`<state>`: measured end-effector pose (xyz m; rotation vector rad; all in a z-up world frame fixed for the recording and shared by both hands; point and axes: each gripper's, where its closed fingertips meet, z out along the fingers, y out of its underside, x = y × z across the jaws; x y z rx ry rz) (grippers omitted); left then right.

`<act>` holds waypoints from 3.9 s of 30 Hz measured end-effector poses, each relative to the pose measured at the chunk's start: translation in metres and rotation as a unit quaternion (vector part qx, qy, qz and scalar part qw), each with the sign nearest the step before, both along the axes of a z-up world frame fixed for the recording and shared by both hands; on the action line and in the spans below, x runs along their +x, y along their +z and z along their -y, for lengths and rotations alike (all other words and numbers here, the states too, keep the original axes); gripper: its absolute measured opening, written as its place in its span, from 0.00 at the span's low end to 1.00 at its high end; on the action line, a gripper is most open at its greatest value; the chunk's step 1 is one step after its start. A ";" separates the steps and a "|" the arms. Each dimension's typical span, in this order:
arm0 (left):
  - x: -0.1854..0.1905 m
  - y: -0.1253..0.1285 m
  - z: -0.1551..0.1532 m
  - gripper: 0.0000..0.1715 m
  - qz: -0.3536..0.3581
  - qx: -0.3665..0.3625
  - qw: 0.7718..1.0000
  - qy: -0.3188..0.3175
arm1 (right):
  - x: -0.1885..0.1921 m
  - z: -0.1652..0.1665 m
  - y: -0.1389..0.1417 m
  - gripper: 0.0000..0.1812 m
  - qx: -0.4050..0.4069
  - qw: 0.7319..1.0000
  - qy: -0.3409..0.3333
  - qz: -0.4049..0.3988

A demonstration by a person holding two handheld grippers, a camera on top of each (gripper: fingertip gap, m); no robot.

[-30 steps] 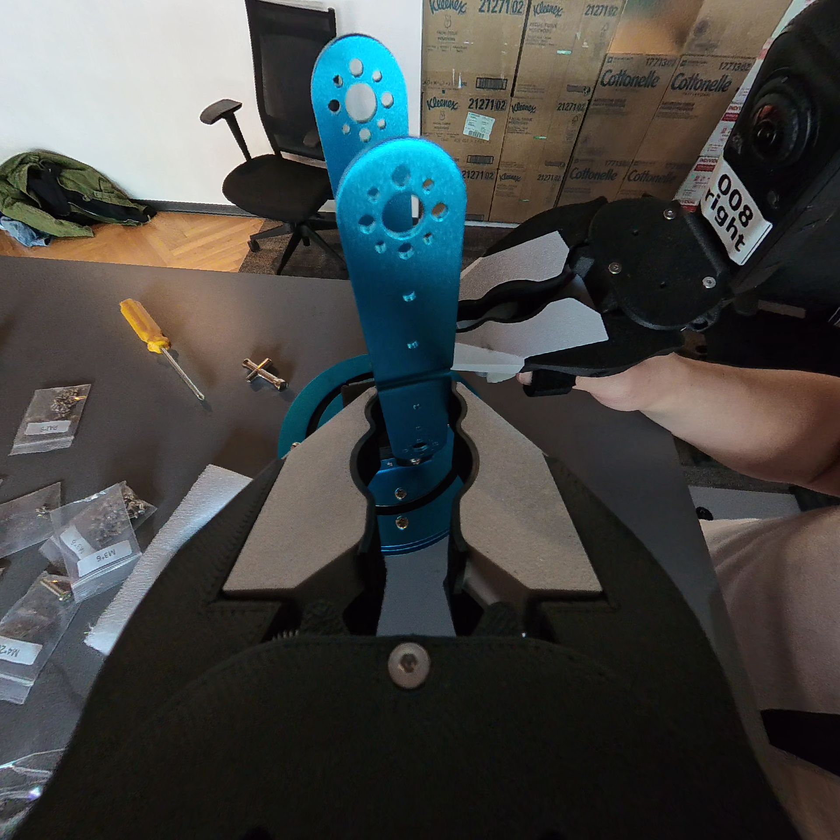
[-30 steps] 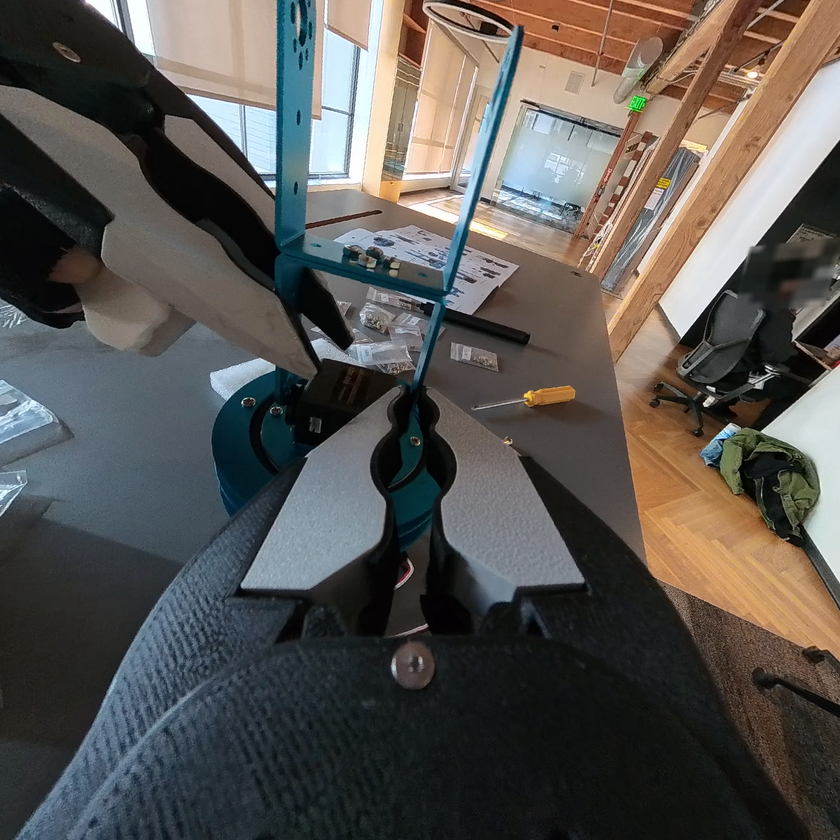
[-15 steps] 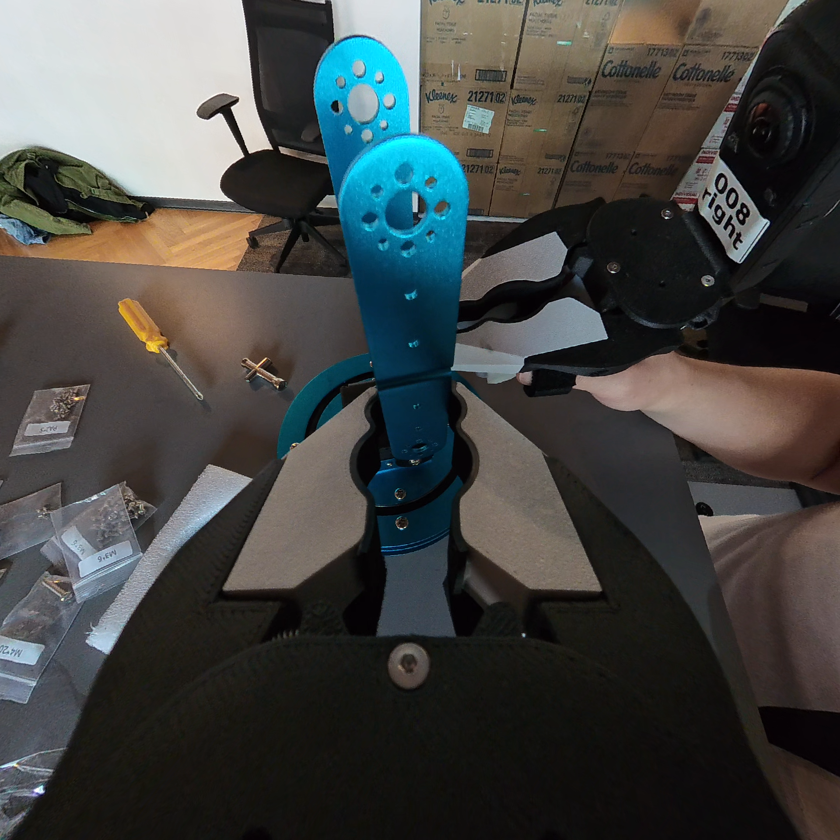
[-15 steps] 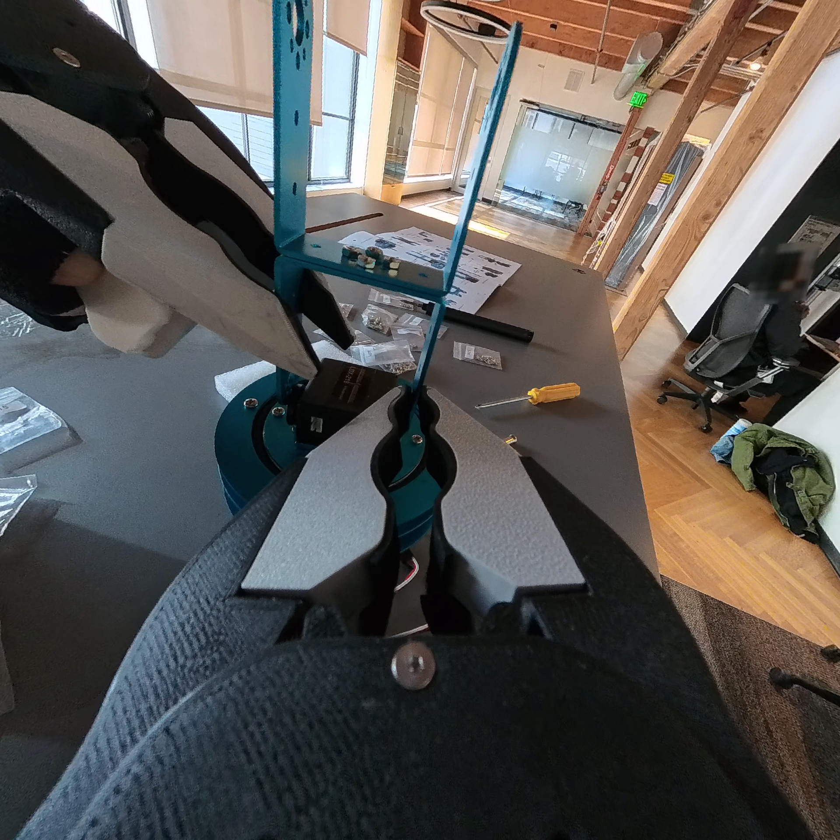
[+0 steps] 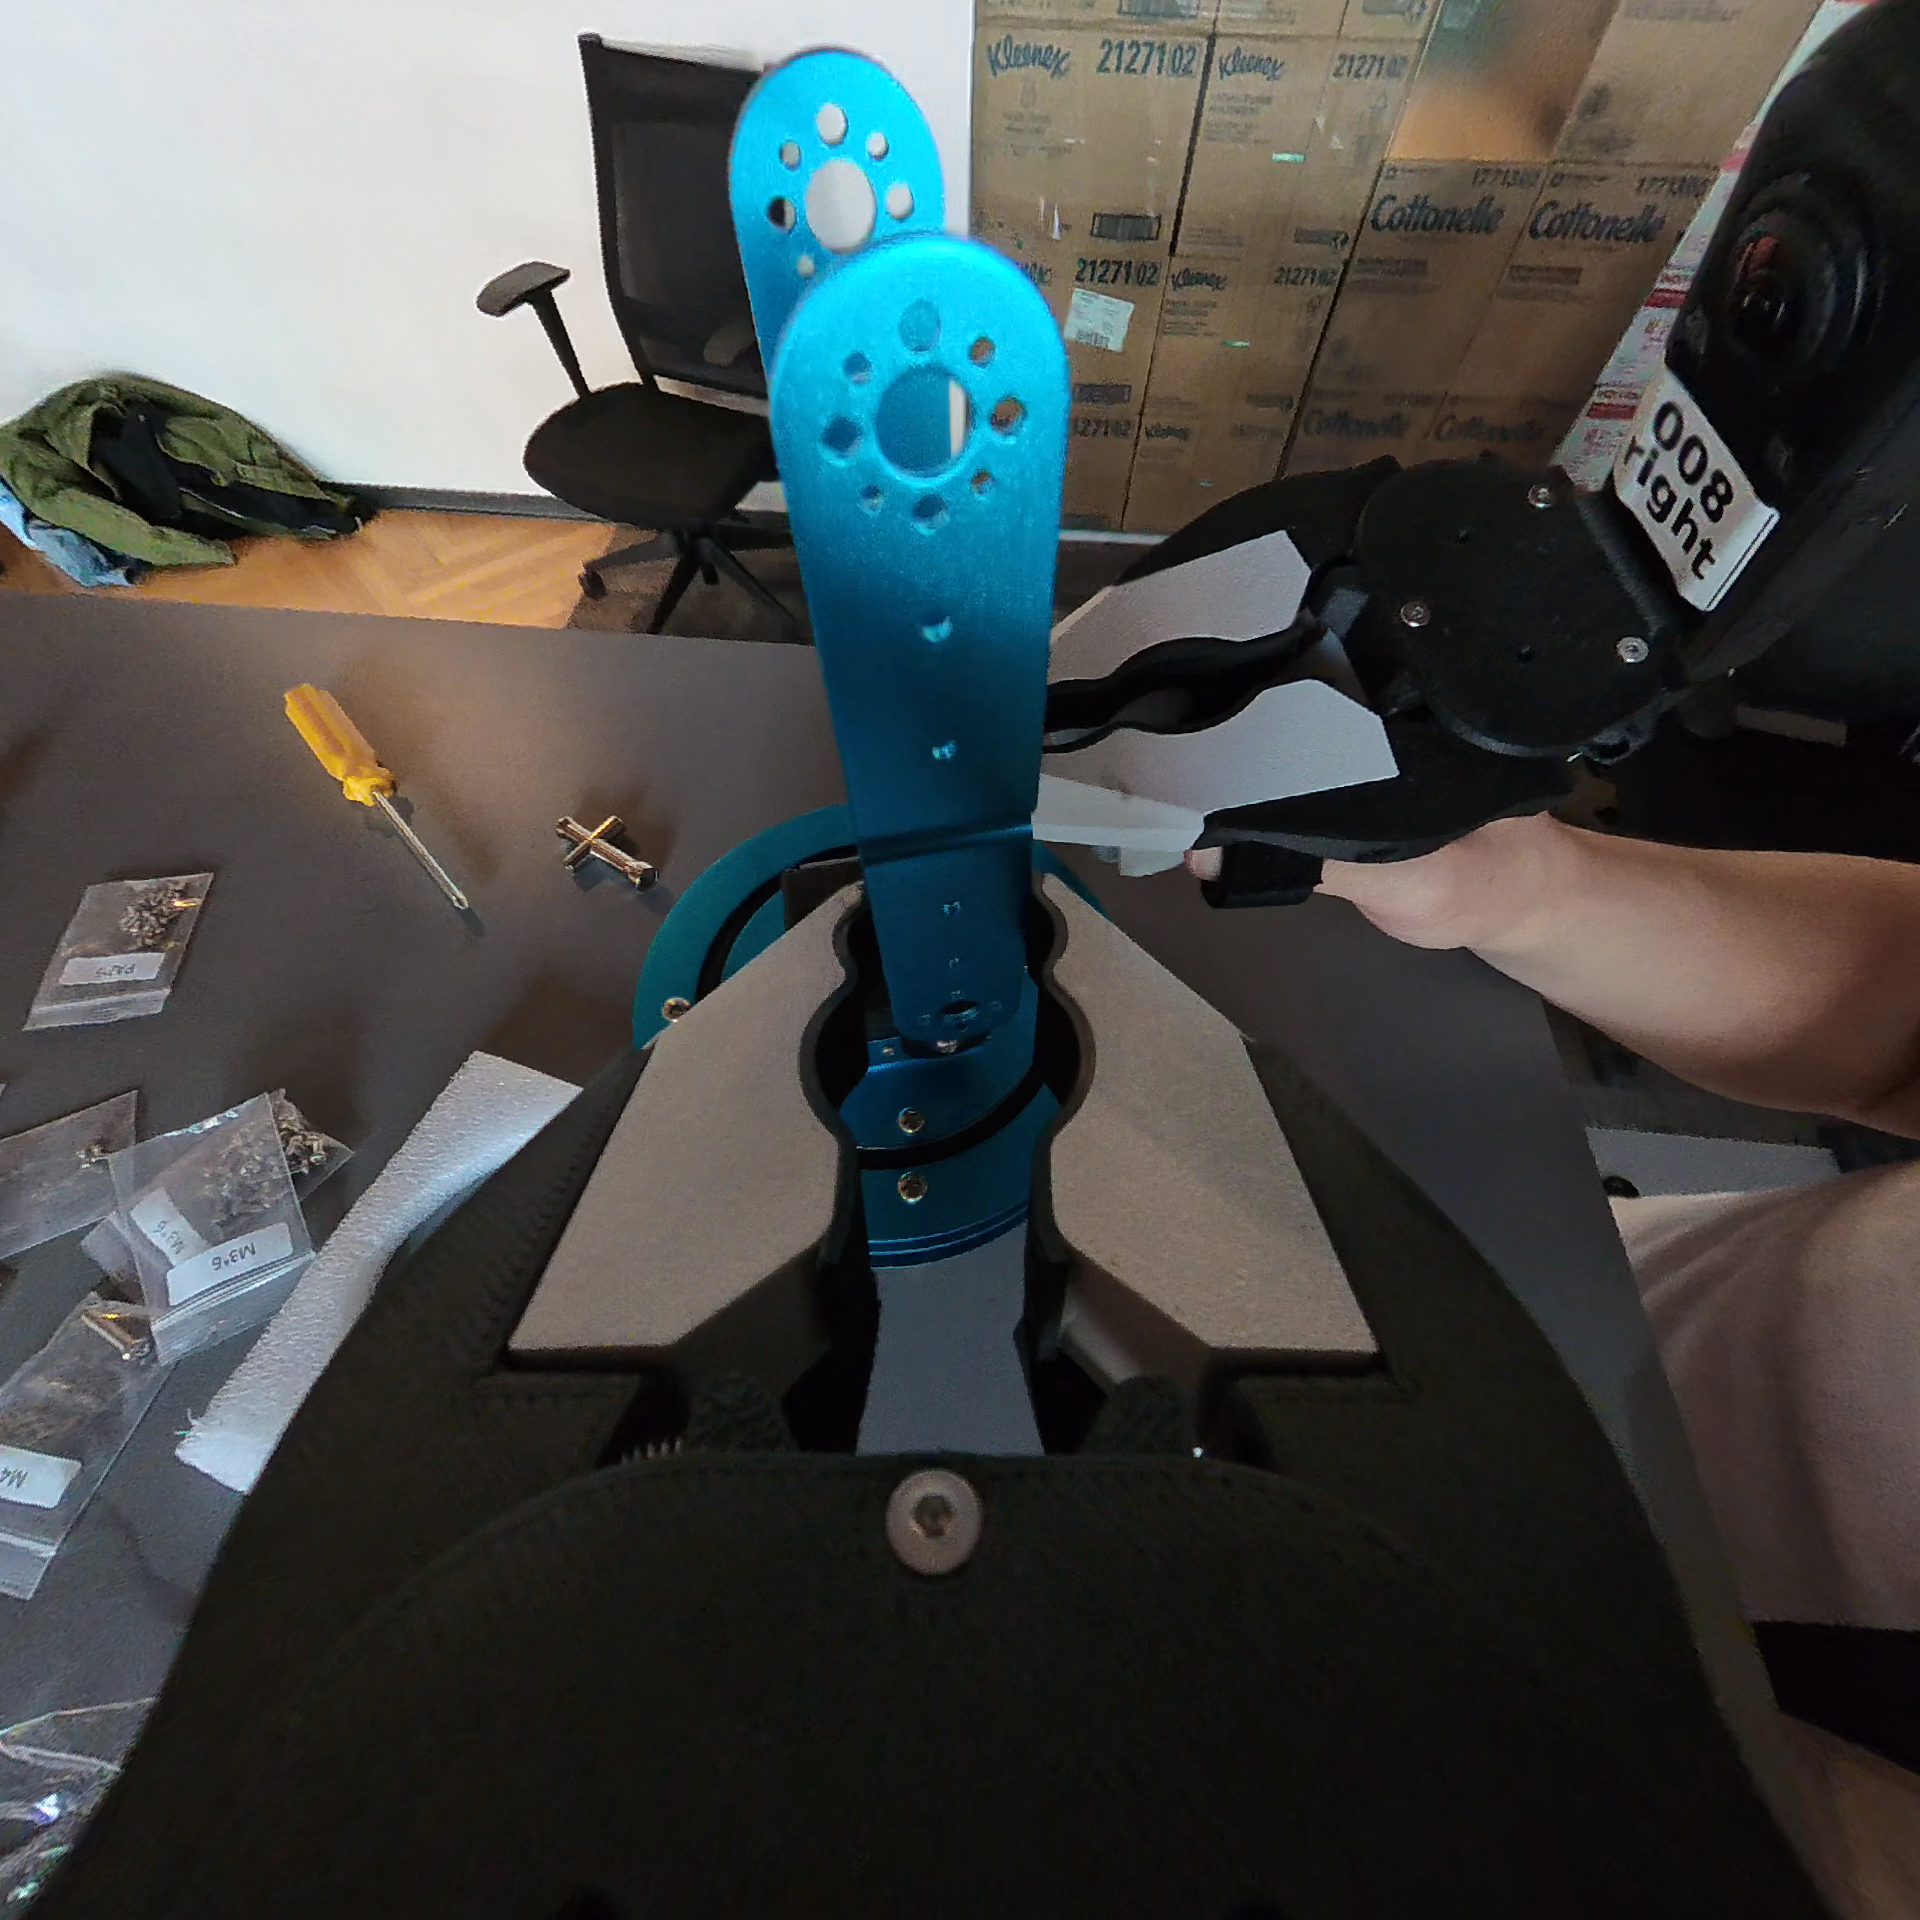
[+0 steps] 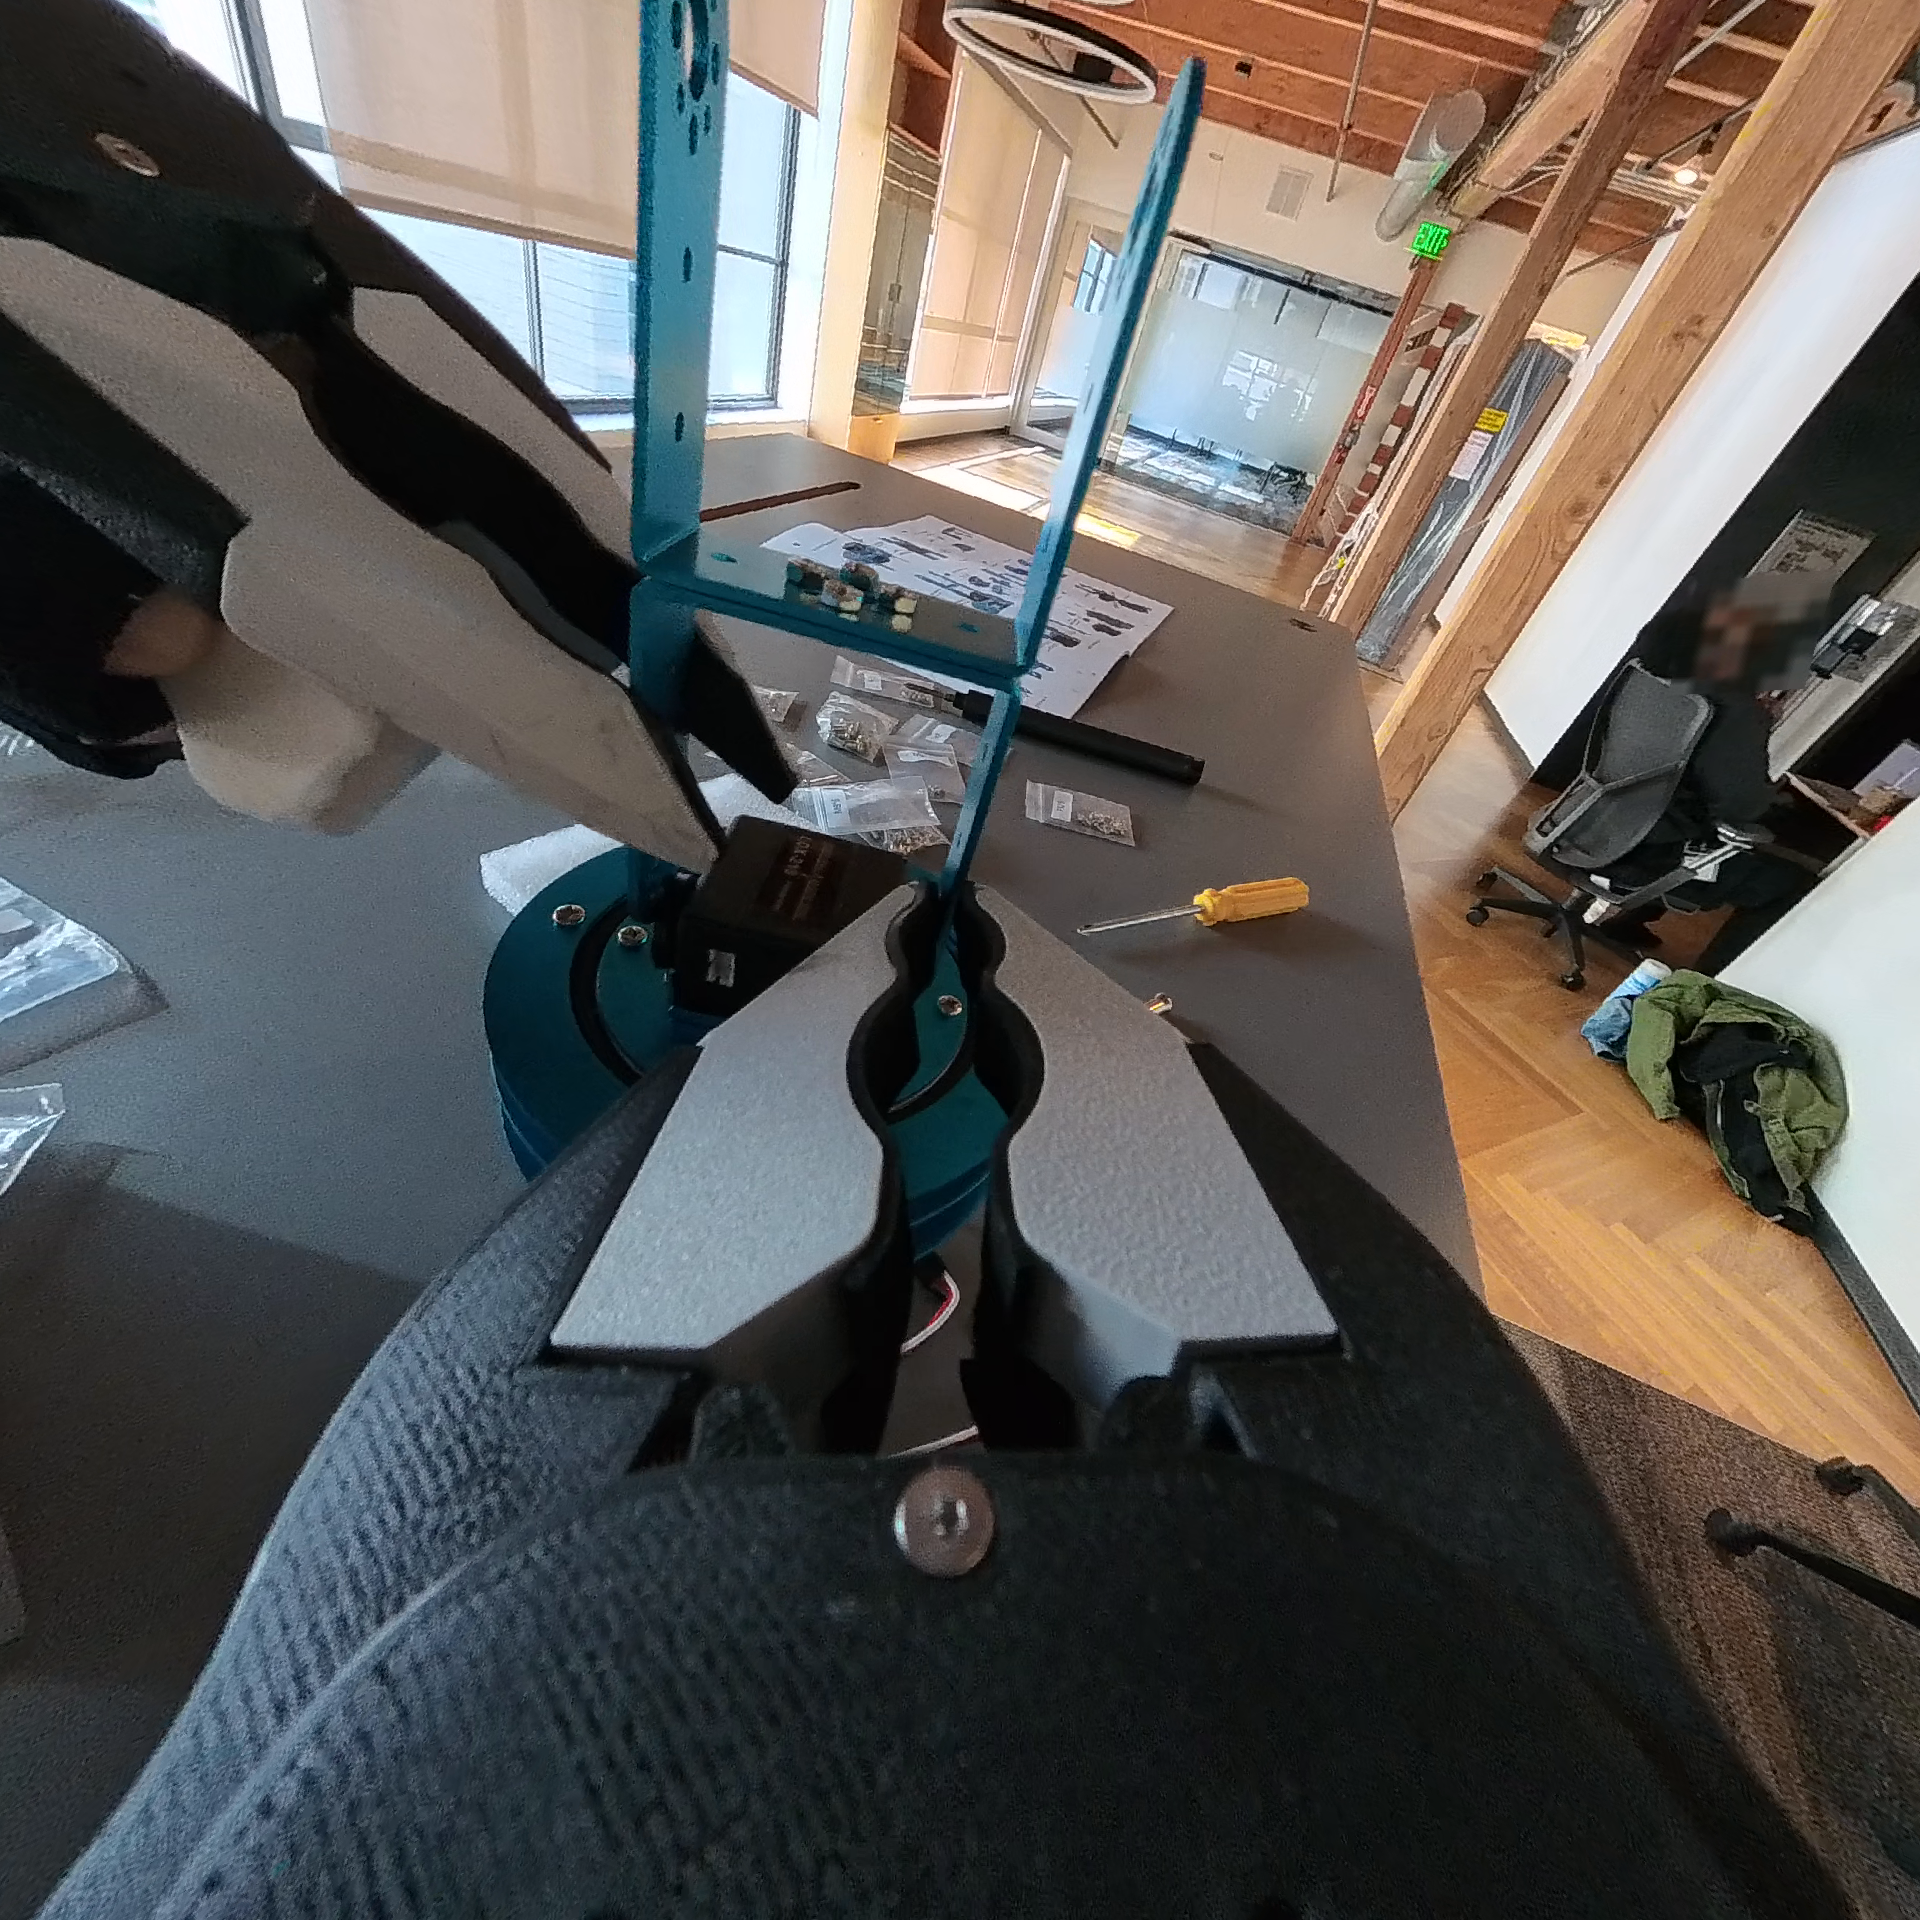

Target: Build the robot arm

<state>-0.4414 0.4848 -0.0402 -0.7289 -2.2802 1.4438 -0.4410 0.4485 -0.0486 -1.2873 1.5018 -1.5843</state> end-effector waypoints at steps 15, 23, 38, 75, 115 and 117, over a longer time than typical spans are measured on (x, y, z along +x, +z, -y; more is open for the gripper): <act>0.003 -0.002 -0.006 0.15 0.005 0.027 1.000 -0.012 | 0.002 -0.005 0.001 0.02 -0.020 1.000 0.002 -0.008; 0.006 -0.003 -0.016 0.15 0.013 0.047 0.998 -0.049 | 0.004 -0.016 0.001 0.02 -0.028 0.999 0.016 -0.008; 0.011 -0.003 -0.025 0.15 -0.002 0.067 0.993 -0.099 | 0.005 -0.028 0.000 0.03 -0.030 0.999 0.021 0.003; 0.009 -0.003 -0.025 0.15 0.012 0.041 0.994 -0.102 | 0.013 -0.046 0.022 0.15 0.133 0.807 0.575 -0.027; 0.004 -0.003 -0.015 0.18 -0.008 0.027 0.999 -0.033 | 0.009 -0.036 0.021 0.14 0.191 0.783 0.592 0.001; 0.005 -0.003 -0.016 0.15 -0.021 0.035 0.999 -0.035 | 0.008 -0.036 0.021 0.14 0.194 0.781 0.594 0.003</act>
